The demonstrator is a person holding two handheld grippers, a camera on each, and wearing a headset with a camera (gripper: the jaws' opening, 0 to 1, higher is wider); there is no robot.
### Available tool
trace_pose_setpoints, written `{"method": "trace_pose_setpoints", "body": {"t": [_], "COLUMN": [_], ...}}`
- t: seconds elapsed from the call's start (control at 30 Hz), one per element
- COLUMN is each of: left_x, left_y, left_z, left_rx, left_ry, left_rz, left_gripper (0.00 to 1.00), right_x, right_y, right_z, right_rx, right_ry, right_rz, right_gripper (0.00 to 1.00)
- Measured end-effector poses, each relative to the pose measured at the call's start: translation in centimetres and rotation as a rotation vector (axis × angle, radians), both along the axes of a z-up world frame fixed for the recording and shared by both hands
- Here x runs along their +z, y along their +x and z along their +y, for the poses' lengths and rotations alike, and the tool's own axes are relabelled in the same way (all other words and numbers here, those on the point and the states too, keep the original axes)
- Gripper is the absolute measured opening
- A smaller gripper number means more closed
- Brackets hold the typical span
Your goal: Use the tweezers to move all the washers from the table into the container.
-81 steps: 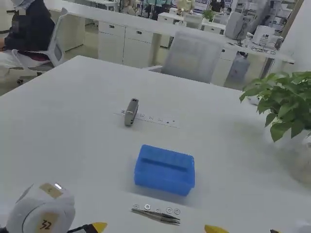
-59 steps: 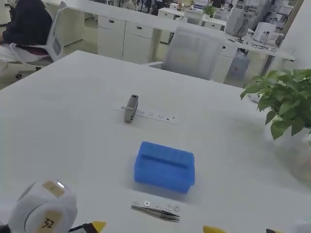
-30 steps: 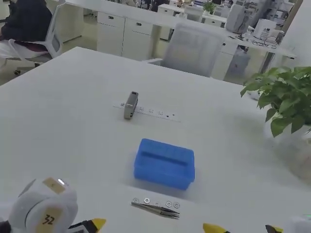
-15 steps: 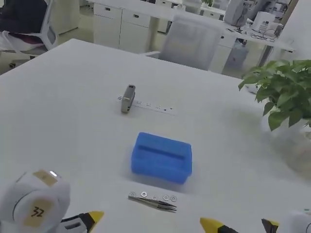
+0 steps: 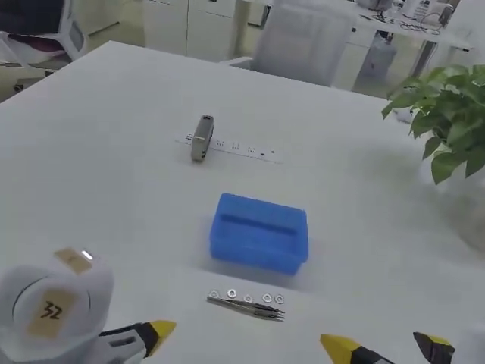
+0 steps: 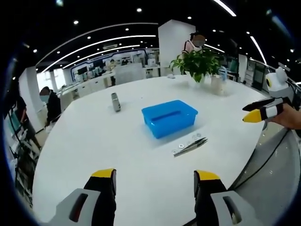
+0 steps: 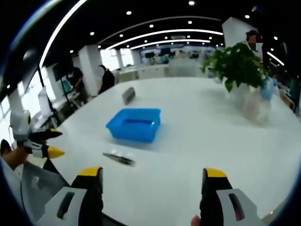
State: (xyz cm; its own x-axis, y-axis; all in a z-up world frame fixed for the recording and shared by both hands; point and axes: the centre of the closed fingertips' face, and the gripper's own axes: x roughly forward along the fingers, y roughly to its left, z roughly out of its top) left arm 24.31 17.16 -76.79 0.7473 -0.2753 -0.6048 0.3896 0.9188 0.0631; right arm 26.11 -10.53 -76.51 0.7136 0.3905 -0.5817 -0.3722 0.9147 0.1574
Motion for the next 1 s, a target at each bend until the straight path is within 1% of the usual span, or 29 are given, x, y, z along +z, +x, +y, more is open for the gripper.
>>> {"method": "trace_pose_setpoints", "body": {"t": [0.13,0.17,0.23,0.3,0.33,0.4,0.47,0.53,0.6,0.7,0.8,0.83,0.87,0.9,0.97,1.0], "left_x": [0.1,0.0,-0.1,0.0,-0.1,-0.5,-0.8,-1.2,-2.0,-2.9,-3.6,-4.2,-4.6,-5.1,-5.6,-6.0], "left_y": [0.7,1.0,1.7,2.4,2.8,3.3,3.8,4.3,4.6,5.0,5.3,5.4,5.5,5.5,5.8,5.9], "left_z": [-0.8,-1.1,-1.3,-1.8,-2.0,-2.5,-3.0,-3.6,-4.2,-5.1,-5.7,-5.9,-6.0,-6.1,-6.4,-6.6], "left_rx": [-0.054,-0.076,-0.090,-0.125,-0.140,-0.176,-0.209,-0.246,-0.291,-0.347,-0.379,-0.393,-0.399,-0.414,-0.425,-0.434], "left_ry": [-0.030,-0.034,-0.018,-0.008,-0.006,0.002,0.008,0.010,0.018,0.026,0.033,0.046,0.054,0.060,0.061,0.056], "left_rz": [0.025,0.034,0.036,0.028,0.035,0.055,0.063,0.076,0.106,0.133,0.149,0.168,0.178,0.195,0.205,0.217], "left_gripper": [0.58,0.56,0.53,0.48,0.46,0.41,0.34,0.31,0.30,0.28,0.25,0.24,0.23,0.22,0.20,0.20], "right_x": [0.5,0.6,0.5,0.3,0.3,0.2,0.3,0.3,0.3,0.1,0.0,0.0,-0.1,-0.1,-0.3,-0.4], "right_y": [0.0,0.0,0.0,-0.1,0.0,0.0,0.1,0.1,0.2,0.3,0.3,0.3,0.3,0.3,0.2,0.2], "right_z": [0.7,1.0,1.3,1.6,1.7,1.8,2.0,2.1,2.0,1.7,1.5,1.4,1.5,1.5,1.6,1.7], "right_rx": [0.030,0.048,0.077,0.098,0.103,0.112,0.113,0.114,0.112,0.103,0.088,0.085,0.084,0.083,0.087,0.091], "right_ry": [0.004,-0.009,-0.042,-0.053,-0.058,-0.049,-0.029,-0.015,-0.016,-0.011,-0.003,0.003,0.008,0.011,0.010,0.009], "right_rz": [-0.005,-0.010,-0.017,-0.017,-0.018,-0.011,-0.005,0.002,0.006,0.016,0.024,0.029,0.031,0.034,0.038,0.044], "right_gripper": [0.75,0.71,0.67,0.61,0.58,0.53,0.50,0.48,0.46,0.46,0.47,0.46,0.46,0.46,0.46,0.46]}}
